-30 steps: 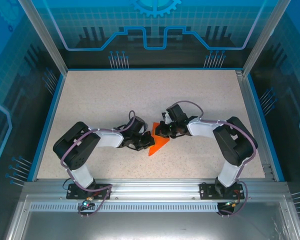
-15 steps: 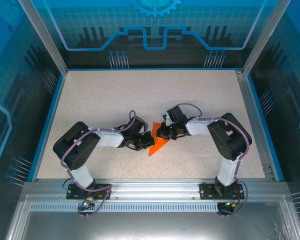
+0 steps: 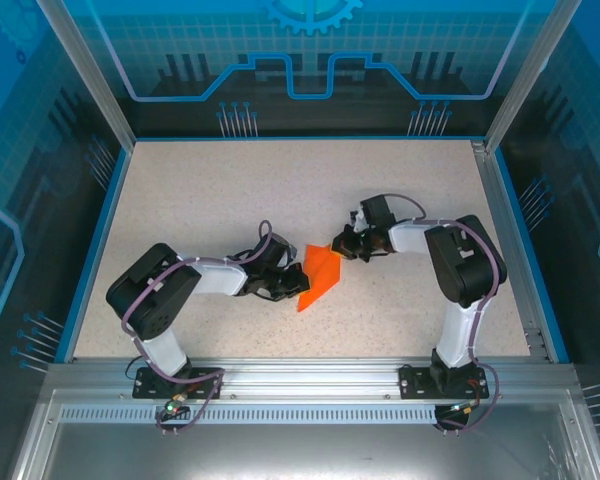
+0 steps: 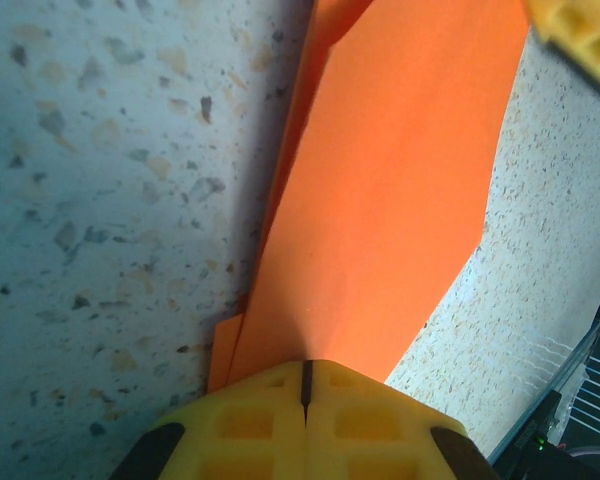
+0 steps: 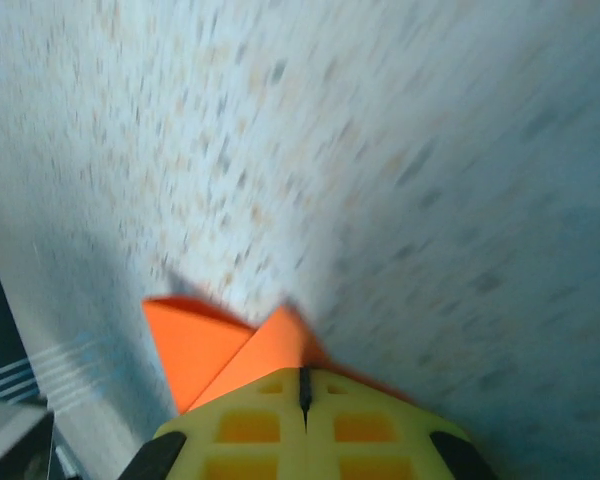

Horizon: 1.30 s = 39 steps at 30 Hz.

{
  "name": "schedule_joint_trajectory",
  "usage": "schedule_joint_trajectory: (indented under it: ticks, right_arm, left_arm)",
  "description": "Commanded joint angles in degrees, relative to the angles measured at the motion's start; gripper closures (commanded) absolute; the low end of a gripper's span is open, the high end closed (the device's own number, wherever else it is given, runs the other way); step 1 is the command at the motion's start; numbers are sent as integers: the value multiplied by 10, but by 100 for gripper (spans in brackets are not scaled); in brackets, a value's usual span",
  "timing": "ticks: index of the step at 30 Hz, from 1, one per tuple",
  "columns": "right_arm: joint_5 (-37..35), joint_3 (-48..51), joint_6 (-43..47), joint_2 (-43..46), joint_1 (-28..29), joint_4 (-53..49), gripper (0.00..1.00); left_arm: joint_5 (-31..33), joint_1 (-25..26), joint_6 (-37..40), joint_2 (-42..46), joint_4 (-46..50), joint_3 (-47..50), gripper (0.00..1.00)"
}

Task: Fold a paper plane with a square sheet of paper (pick it up from the middle)
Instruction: Fourth fold the wing at the center of the table.

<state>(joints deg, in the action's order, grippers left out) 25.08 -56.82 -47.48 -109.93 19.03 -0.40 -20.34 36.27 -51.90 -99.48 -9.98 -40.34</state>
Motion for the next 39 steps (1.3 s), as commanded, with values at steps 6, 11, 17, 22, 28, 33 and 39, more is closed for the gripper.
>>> schedule_joint_trajectory:
  ticks: [6, 11, 17, 22, 28, 33, 39]
  right_arm:
    - [-41, -51, 46, 12, -36, -70, 95]
    - [-21, -45, 63, 69, 3, -82, 94]
    - [-22, -26, 43, 65, 67, -62, 95]
    - [-23, -14, 31, 26, 86, -38, 96]
    - [-51, -17, 48, -8, 67, -47, 96]
    - [-64, -18, 54, -24, 30, -37, 96]
    - [-63, -24, 59, -34, -15, -12, 96]
  left_arm:
    - [56, 6, 22, -47, 137, 44, 98]
    - [57, 6, 24, -48, 142, 36, 98]
    - [53, 6, 26, -50, 140, 32, 98]
    - [53, 6, 30, -50, 144, 30, 98]
    - [52, 6, 31, -47, 143, 30, 98]
    - [52, 6, 34, -48, 144, 31, 98]
    - [51, 6, 33, -47, 140, 35, 97]
